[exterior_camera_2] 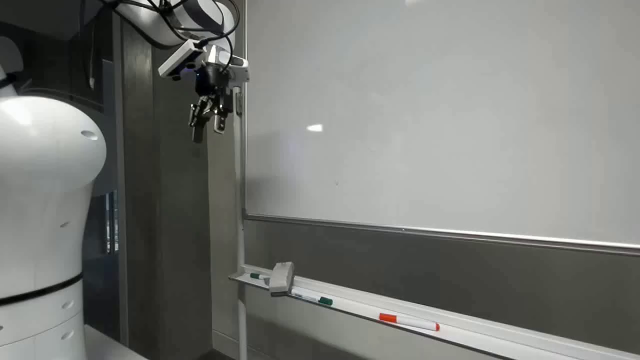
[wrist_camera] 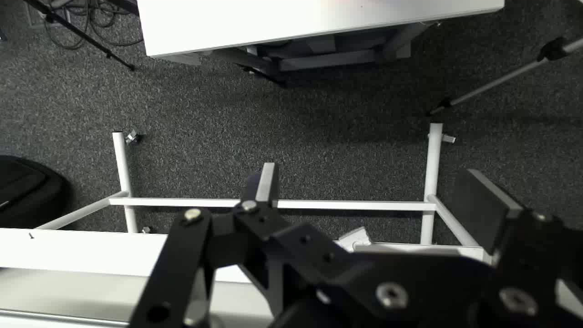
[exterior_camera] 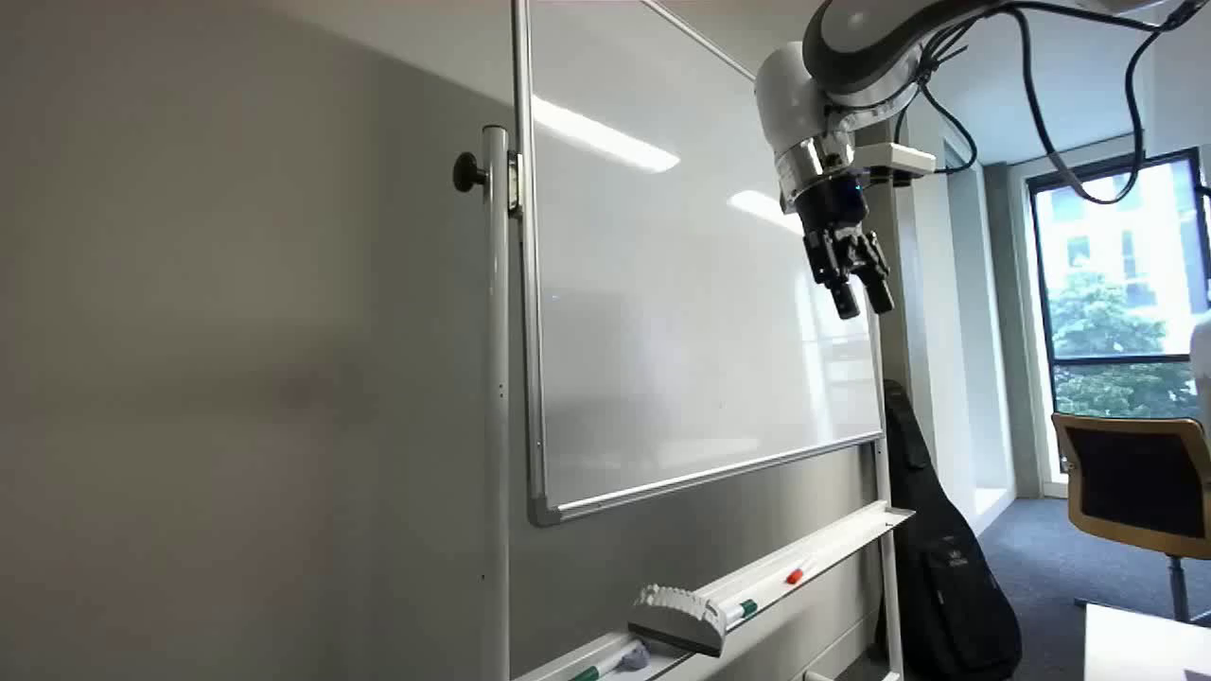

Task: Pick up the green marker and then put it back down

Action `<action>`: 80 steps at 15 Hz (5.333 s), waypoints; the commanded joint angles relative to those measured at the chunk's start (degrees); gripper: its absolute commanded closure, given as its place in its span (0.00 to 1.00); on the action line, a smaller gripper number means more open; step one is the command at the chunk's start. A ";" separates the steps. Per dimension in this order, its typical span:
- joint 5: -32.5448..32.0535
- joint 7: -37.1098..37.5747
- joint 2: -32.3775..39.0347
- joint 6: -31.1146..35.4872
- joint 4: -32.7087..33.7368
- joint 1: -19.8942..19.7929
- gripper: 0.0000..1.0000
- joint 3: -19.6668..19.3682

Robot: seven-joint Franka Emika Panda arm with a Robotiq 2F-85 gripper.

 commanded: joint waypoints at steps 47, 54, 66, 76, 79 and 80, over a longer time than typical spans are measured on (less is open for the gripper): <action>5.47 37.84 41.76 74.51 -18.53 -5.36 0.00 -12.11; 5.51 38.02 42.54 75.09 -18.34 -4.31 0.00 -12.88; 13.91 30.23 53.20 79.01 -12.75 -4.95 0.00 -10.92; 17.20 29.44 60.10 93.73 -9.55 -3.58 0.00 -11.45; 17.90 28.84 60.95 95.94 -9.15 -4.53 0.00 -10.27; 18.29 28.53 61.10 96.52 -9.03 -5.11 0.00 -9.50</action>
